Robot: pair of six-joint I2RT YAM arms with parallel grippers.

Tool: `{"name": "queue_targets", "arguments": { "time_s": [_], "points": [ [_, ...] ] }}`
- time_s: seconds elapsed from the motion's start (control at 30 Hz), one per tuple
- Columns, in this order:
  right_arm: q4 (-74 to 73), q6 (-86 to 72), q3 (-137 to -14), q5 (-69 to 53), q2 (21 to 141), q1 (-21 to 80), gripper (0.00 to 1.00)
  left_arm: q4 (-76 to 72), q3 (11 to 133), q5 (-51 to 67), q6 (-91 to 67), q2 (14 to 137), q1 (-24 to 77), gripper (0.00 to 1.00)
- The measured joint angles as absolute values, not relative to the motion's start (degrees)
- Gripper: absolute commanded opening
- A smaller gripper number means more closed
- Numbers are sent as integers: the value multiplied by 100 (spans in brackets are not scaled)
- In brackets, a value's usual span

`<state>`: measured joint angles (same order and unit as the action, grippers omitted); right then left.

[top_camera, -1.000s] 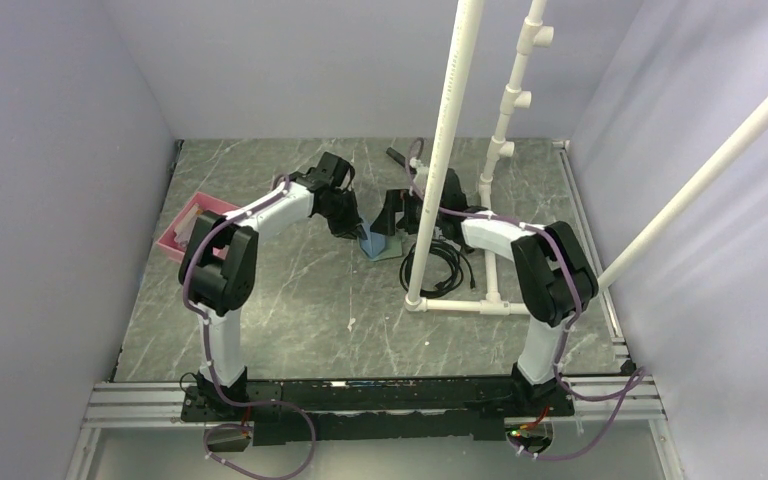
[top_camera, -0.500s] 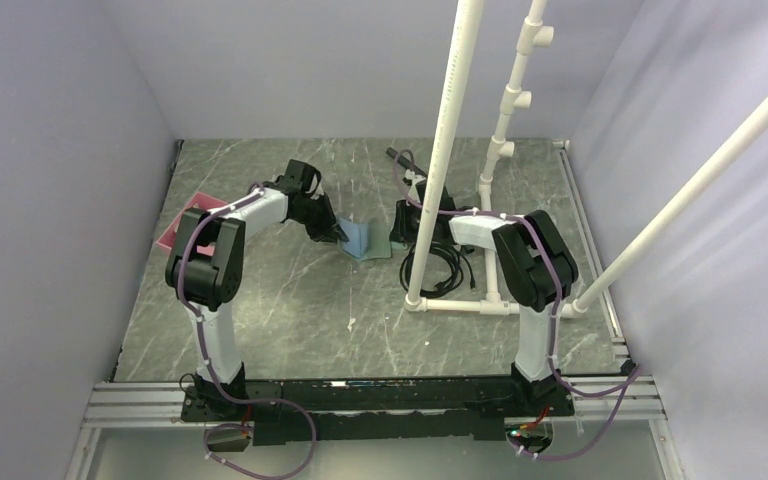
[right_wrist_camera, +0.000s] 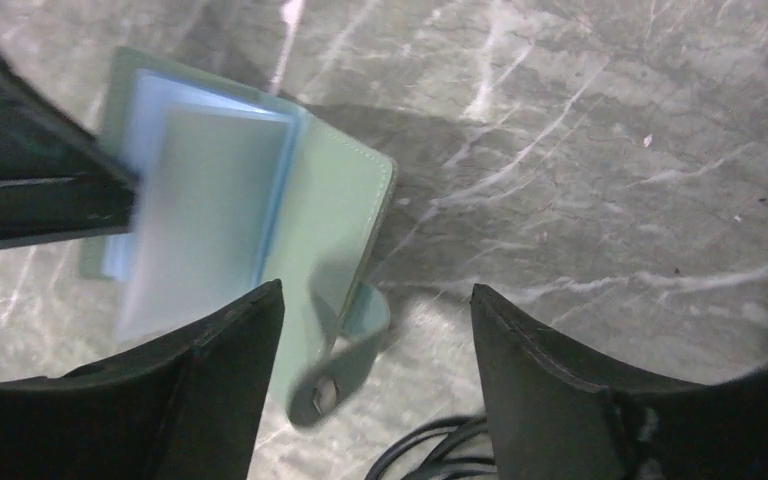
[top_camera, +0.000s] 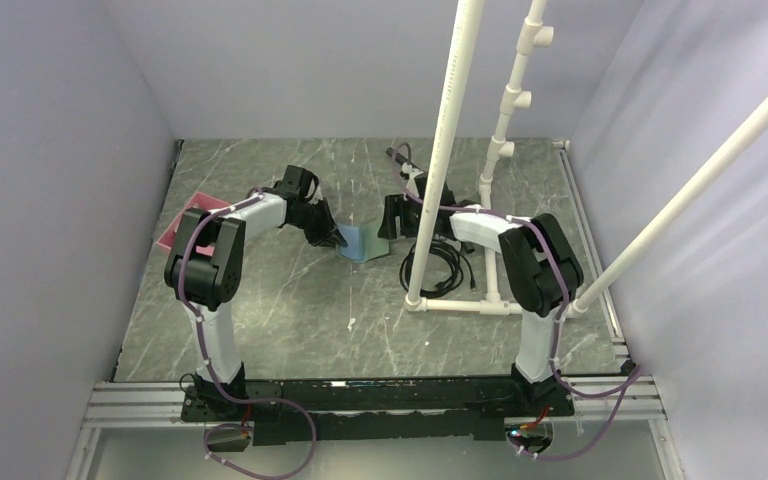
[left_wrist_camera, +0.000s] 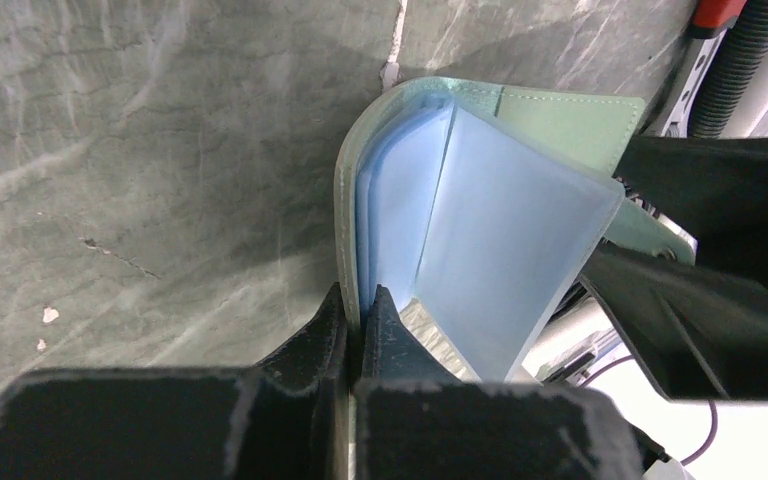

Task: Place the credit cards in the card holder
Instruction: Open the card holder at the center of the board.

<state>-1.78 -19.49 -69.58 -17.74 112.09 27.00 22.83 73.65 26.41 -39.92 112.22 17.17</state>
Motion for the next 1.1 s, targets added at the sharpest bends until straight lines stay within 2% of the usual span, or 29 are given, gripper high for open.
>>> {"name": "queue_targets", "arguments": {
  "time_s": [0.13, 0.3, 0.33, 0.43, 0.53, 0.63, 0.73, 0.9, 1.0, 1.1],
  "points": [
    [-364, -1975, -6976, -1953, 10768, 2681, 86, 2265, 7365, 2735, -3990, 11222, 1717, 0],
    [-145, -2145, -7109, -2526, 10508, 2672, 86, 2209, 7402, 2867, -4034, 11222, 1745, 0],
    [-45, -2209, -7113, -2668, 10508, 2672, 81, 2217, 7443, 2867, -4034, 11222, 1761, 0],
    [132, -2399, -7126, -3135, 10534, 2672, 55, 2233, 7575, 2860, -4036, 11222, 1850, 0],
    [464, -2650, -7223, -3634, 10698, 2672, 33, 2233, 7677, 2860, -4062, 11222, 1925, 0],
    [943, -2947, -7238, -4075, 10982, 2685, 19, 2237, 7697, 2860, -4117, 11222, 1966, 0],
    [1282, -3183, -7238, -4370, 11391, 2696, 12, 2259, 7697, 2860, -4121, 11222, 1973, 0],
    [1380, -3273, -6960, -4346, 11917, 2652, 9, 2290, 7697, 2858, -4117, 11233, 1951, 1],
    [1461, -3326, -6635, -4335, 12053, 2536, 9, 2294, 7695, 2860, -4106, 11279, 1890, 21],
    [1562, -3413, -6571, -4453, 12193, 2438, 7, 2351, 7697, 2816, -3964, 11410, 1824, 45]
  ]
}}
